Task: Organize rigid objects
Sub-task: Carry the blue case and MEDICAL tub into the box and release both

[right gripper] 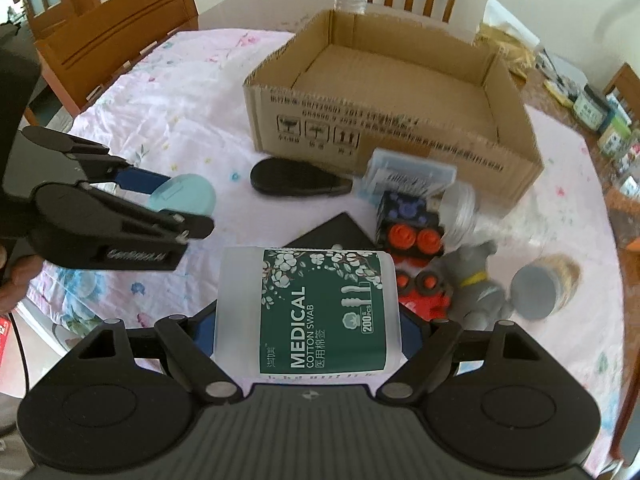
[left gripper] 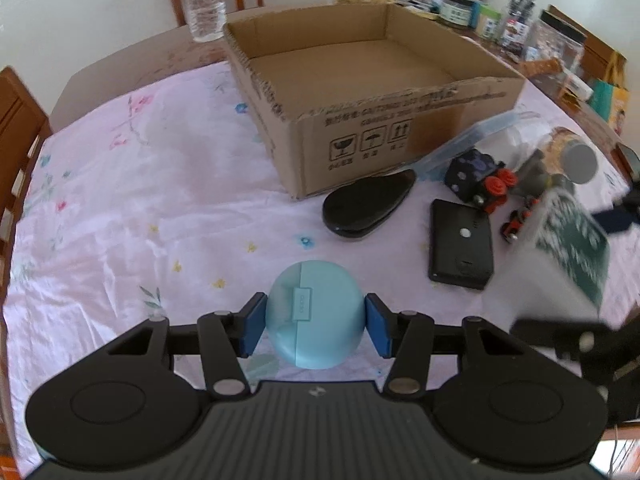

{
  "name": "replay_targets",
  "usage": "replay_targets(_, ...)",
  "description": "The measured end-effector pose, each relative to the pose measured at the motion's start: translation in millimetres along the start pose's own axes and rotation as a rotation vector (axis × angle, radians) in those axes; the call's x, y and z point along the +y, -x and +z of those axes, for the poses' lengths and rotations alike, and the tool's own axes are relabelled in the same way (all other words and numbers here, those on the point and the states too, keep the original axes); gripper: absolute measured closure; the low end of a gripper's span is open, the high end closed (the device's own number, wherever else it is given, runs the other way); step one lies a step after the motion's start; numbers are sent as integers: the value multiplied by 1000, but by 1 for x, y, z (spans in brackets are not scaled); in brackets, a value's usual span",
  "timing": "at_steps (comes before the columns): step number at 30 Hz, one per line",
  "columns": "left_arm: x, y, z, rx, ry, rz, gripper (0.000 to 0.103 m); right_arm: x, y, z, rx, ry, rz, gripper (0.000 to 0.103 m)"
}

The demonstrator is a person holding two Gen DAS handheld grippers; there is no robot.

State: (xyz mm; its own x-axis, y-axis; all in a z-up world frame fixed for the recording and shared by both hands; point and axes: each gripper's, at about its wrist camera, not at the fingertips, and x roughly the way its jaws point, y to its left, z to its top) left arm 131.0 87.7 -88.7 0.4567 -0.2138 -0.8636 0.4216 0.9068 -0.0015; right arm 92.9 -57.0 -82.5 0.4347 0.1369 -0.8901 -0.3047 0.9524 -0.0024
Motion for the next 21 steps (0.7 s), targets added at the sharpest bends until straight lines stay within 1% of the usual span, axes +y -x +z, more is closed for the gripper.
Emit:
replay_targets(7,-5,31,27,-4,4,-24,51,-23,26,20,-55,92,52,17)
replay_targets(10,-11,45,45,-28,3,-15,51,-38,37,31,-80,152,75,17)
replay_targets(13,-17,55,67,-58,7,-18,51,-57,47,43,-111,182,84,17)
replay_targets(16,-22,56,89,-95,9,-13,51,-78,52,56,-143,189,93,17)
replay_targets(21,-30,44,123,-140,11,-5,51,-107,54,75,-192,188,70,17)
